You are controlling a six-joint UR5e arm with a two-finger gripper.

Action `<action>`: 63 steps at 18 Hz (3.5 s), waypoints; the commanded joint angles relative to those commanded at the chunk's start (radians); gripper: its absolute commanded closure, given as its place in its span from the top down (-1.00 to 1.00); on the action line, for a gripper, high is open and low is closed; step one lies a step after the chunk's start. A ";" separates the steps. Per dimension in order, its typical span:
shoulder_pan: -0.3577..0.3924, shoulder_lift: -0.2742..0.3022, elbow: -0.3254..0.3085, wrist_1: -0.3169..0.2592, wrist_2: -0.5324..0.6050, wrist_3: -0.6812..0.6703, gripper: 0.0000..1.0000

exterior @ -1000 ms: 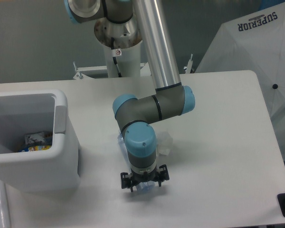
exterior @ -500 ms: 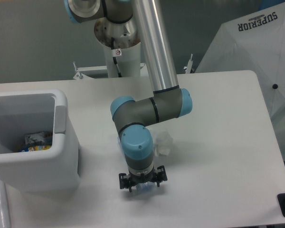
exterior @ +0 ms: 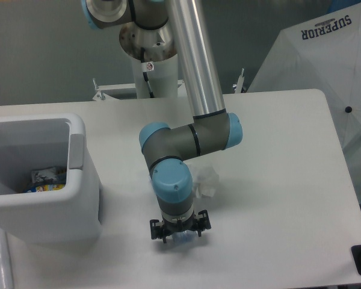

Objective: Place the trash in the trash can
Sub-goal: 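Close the gripper on the bottle and lift it off the table, then carry the held bottle over the white trash bin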

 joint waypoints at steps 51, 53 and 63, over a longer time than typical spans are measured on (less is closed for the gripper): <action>0.012 0.103 0.159 0.005 -0.186 -0.008 0.25; 0.008 0.103 0.219 0.023 -0.195 -0.049 0.25; 0.005 0.117 0.446 0.147 -0.273 -0.067 0.25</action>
